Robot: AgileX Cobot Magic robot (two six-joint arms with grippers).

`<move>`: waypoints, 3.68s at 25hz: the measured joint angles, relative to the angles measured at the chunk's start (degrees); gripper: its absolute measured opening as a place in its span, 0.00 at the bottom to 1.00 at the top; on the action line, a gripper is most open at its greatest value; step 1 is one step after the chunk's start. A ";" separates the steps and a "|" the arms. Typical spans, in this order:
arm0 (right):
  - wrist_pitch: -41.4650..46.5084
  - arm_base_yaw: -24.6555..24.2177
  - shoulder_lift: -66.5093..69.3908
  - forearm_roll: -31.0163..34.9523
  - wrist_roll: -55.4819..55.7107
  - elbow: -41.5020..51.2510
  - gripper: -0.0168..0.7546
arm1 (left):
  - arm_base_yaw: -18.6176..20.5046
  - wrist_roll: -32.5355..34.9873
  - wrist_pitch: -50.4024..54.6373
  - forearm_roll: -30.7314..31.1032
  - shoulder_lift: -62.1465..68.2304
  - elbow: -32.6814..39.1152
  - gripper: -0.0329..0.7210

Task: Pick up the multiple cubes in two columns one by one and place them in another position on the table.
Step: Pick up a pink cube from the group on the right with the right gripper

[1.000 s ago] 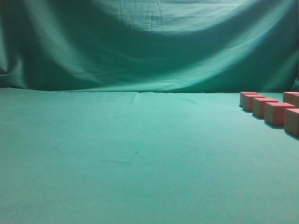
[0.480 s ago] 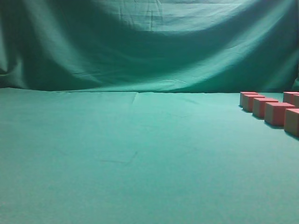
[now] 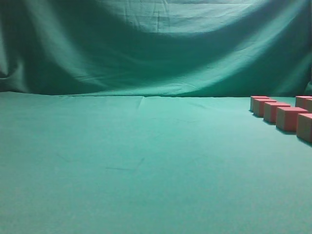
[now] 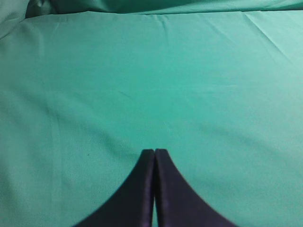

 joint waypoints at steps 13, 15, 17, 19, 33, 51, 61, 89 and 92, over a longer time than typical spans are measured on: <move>-22.18 0.00 0.00 5.47 0.35 -0.39 0.02 | 0.00 0.00 0.00 0.00 0.00 0.00 0.04; -21.32 0.00 0.00 5.47 0.35 -2.29 0.02 | 0.00 0.00 0.00 0.00 0.00 0.00 0.04; -19.17 0.00 0.00 5.47 -0.18 -5.15 0.02 | 0.00 0.00 0.00 0.00 0.00 0.00 0.04; -15.54 0.00 0.14 5.36 -1.62 -7.58 0.02 | 0.00 0.00 0.00 0.00 0.00 0.00 0.04; 24.75 0.00 36.46 2.69 -5.40 -27.76 0.02 | 0.00 0.00 0.00 0.00 0.00 0.00 0.04; 41.13 5.13 70.09 -15.06 11.31 -47.99 0.02 | 0.00 0.00 0.00 0.00 0.00 0.00 0.04; 36.29 18.44 78.24 -29.94 25.49 -49.12 0.02 | 0.00 0.00 0.00 0.00 0.00 0.00 0.04; 27.94 19.38 89.45 -42.04 45.21 -49.99 0.72 | 0.00 0.00 0.00 0.00 0.00 0.00 0.04; 26.21 19.25 91.54 -41.93 45.52 -49.99 0.72 | 0.00 0.00 0.00 0.00 0.00 0.00 0.04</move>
